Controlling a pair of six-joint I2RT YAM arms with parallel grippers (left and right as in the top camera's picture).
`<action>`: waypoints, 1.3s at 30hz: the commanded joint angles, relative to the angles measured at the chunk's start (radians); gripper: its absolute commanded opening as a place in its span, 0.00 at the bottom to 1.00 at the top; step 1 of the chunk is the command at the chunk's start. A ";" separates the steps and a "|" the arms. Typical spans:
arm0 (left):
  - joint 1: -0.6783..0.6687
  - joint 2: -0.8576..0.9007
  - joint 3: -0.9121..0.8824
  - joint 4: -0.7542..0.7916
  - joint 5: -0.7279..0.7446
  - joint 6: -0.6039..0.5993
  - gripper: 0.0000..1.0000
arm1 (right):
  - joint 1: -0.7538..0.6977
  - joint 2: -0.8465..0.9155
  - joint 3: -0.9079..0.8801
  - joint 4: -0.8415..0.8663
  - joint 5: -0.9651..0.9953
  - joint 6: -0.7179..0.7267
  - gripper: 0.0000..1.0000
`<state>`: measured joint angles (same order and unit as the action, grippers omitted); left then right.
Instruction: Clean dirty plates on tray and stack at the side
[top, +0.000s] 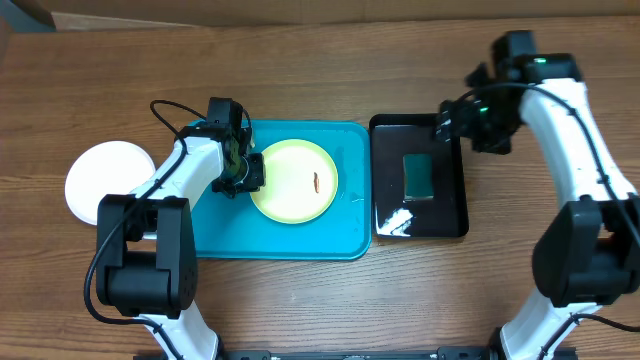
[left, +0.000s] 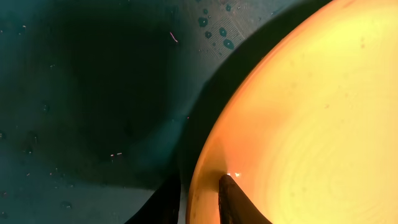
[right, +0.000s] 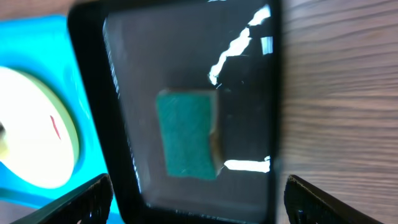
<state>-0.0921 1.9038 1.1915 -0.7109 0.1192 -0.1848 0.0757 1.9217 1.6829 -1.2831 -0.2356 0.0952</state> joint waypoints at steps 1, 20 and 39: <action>-0.007 -0.007 -0.005 0.002 0.005 -0.021 0.24 | 0.076 -0.006 -0.007 -0.003 0.118 0.014 0.89; -0.007 -0.007 -0.005 -0.011 0.005 -0.022 0.26 | 0.228 0.003 -0.310 0.304 0.256 0.115 0.74; -0.007 -0.007 -0.005 -0.017 0.005 -0.021 0.26 | 0.228 0.003 -0.420 0.438 0.248 0.146 0.56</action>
<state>-0.0921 1.9038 1.1915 -0.7223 0.1192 -0.1883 0.2970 1.9221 1.2675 -0.8539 0.0223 0.2203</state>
